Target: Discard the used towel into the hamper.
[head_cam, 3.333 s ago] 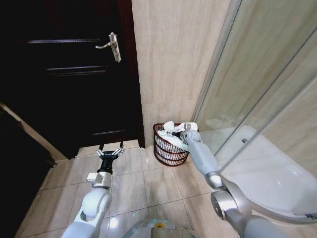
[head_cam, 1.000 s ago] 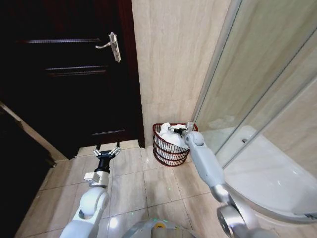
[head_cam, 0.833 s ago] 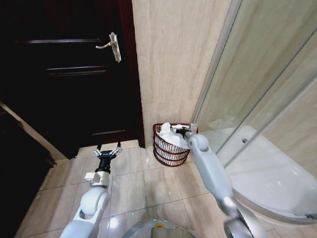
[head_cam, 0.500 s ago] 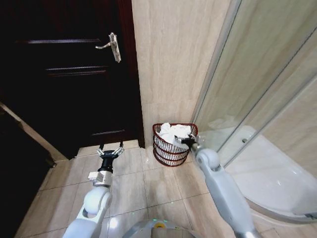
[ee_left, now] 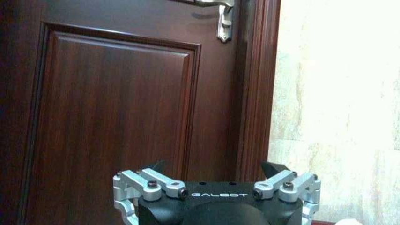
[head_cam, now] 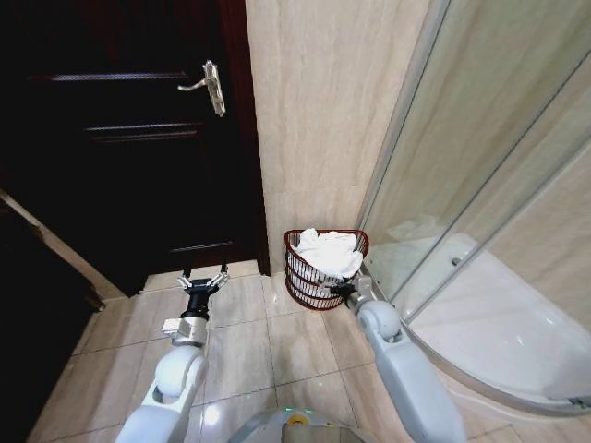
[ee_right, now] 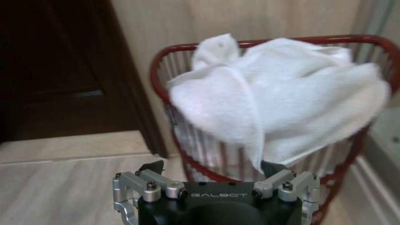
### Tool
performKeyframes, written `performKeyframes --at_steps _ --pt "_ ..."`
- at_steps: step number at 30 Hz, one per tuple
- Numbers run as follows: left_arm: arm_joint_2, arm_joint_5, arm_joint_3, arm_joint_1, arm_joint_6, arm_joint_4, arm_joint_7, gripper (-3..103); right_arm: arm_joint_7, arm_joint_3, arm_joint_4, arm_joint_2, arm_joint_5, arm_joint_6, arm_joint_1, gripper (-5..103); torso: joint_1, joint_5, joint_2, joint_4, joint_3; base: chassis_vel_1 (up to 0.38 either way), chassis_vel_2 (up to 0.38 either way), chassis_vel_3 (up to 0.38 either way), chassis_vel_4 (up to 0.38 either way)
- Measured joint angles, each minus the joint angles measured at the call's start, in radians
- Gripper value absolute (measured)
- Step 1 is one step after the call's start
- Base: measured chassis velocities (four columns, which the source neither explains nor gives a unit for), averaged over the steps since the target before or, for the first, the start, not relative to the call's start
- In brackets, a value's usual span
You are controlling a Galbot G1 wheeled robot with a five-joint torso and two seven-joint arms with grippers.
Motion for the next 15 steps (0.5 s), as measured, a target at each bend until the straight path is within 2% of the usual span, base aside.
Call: performKeyframes --at_steps 8,11,15 --pt "0.000 -0.002 -0.009 0.002 -0.002 0.000 0.001 100 0.021 -0.026 0.063 0.002 -0.009 -0.019 -0.014 100 0.000 -0.0001 0.000 0.0000 0.000 0.000 0.000 0.000 0.000" --pt "-0.004 -0.001 -0.003 0.002 -0.005 0.003 0.003 100 0.025 -0.028 0.063 -0.009 -0.048 0.044 -0.012 100 0.000 0.0000 0.000 -0.0001 0.000 0.000 0.000 0.000 0.000" --pt "-0.007 0.008 0.010 0.002 -0.006 0.003 0.004 100 0.028 -0.029 0.099 -0.026 -0.082 0.074 -0.002 100 0.000 0.0001 0.000 0.0000 0.000 0.000 0.000 0.000 0.000"
